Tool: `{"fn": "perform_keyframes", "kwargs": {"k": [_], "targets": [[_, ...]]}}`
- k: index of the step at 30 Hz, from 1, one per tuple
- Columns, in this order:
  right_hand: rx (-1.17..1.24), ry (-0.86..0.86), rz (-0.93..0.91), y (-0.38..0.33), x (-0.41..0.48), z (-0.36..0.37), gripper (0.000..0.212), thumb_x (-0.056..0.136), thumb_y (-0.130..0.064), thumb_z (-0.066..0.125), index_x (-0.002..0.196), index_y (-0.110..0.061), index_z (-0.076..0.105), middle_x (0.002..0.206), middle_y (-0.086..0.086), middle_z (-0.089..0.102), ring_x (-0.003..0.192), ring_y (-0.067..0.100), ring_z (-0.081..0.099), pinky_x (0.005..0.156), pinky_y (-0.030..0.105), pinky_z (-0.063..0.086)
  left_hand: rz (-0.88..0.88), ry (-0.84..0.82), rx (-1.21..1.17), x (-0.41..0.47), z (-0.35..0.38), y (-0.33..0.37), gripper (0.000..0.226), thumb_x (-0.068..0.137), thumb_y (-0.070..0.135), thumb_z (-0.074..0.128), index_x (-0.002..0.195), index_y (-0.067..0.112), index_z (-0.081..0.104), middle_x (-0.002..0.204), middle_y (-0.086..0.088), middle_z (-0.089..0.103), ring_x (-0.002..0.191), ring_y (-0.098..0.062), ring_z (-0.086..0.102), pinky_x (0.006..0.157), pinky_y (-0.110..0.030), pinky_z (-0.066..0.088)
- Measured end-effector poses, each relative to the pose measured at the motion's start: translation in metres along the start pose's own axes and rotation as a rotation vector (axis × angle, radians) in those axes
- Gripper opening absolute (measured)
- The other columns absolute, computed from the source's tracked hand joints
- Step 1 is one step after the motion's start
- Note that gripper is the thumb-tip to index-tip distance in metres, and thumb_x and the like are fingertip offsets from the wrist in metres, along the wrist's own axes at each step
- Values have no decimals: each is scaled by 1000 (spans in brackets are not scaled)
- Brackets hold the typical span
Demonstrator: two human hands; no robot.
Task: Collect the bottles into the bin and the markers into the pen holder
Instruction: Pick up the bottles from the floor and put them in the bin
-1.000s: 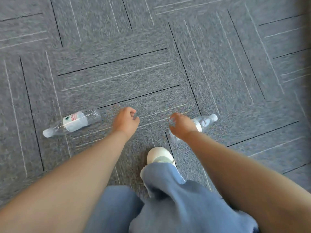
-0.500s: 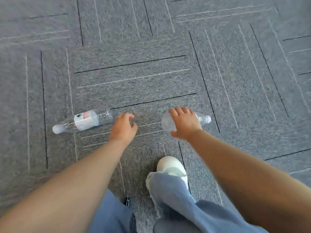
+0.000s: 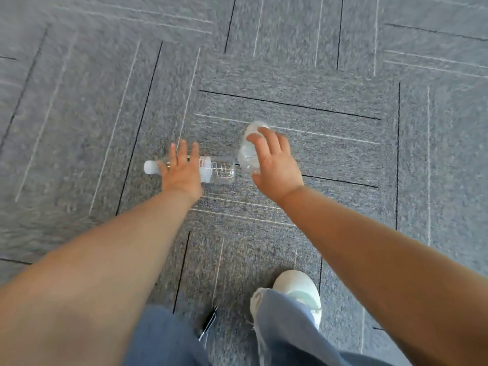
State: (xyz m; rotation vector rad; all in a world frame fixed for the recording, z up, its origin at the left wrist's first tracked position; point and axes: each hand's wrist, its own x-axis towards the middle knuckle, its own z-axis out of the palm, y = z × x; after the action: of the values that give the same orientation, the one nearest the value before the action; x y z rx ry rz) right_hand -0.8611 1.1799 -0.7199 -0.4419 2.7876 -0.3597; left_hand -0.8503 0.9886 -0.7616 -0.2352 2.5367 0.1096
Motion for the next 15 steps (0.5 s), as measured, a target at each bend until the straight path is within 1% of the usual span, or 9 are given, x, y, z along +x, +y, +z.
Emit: {"fn": "perform_keyframes", "kwargs": {"k": [3,4,6,7,8,10,12,13,15], "targets": [[11,5,-20,-2,3,6,68,82,-4,60,140,-20,27,153,10,21,137,35,24,91,39,54,44,-29,45,-2,8,5,106,75,2,68,149,23,-6,155,-11,12,145,-31,8,117,-53,14],[2,1,-31,-4,4,7,69,82,-3,59,139,-21,25,152,9,22,137,35,23,92,38,54,49,-27,82,-3,11,6,104,73,3,70,149,23,1,149,-14,20,140,-33,18,115,-52,21],[-29,13,-62,-6,7,8,73,80,-2,61,137,-24,22,150,8,26,136,34,25,92,40,54,74,-25,177,-7,19,5,92,70,10,73,145,21,21,137,-15,27,129,-32,29,111,-49,29],[-44,14,-77,-7,7,9,73,79,-2,63,137,-24,23,149,8,28,136,34,26,92,40,53,87,-26,207,-8,23,5,85,69,14,75,141,19,29,135,-14,29,126,-31,30,110,-48,30],[-53,3,-89,-7,7,10,73,79,-2,63,137,-24,25,149,8,28,136,34,26,95,40,51,98,-28,220,-10,26,4,83,68,17,76,139,18,32,134,-14,29,127,-31,31,111,-47,29],[-59,1,-87,-7,4,14,75,77,-2,64,134,-26,22,148,8,31,136,34,27,102,41,46,114,-37,203,-17,29,1,86,67,22,77,139,17,30,137,-15,30,130,-31,30,114,-48,24],[-28,37,-57,-11,-5,17,78,72,2,66,126,-28,18,145,11,37,132,38,33,104,42,44,113,-43,137,-34,27,-5,85,69,22,76,139,16,28,138,-12,35,131,-31,31,115,-48,22],[-5,34,-28,-15,-13,15,77,71,4,65,126,-27,19,145,12,37,131,39,34,105,43,43,110,-50,112,-47,22,-9,84,70,23,76,139,16,28,138,-11,36,131,-31,32,115,-47,22],[13,-66,12,-31,-36,3,76,75,4,61,136,-22,24,149,11,29,135,38,28,108,42,39,103,-60,74,-79,8,-19,84,71,26,76,139,17,27,140,-11,35,132,-30,31,116,-47,20]]}}
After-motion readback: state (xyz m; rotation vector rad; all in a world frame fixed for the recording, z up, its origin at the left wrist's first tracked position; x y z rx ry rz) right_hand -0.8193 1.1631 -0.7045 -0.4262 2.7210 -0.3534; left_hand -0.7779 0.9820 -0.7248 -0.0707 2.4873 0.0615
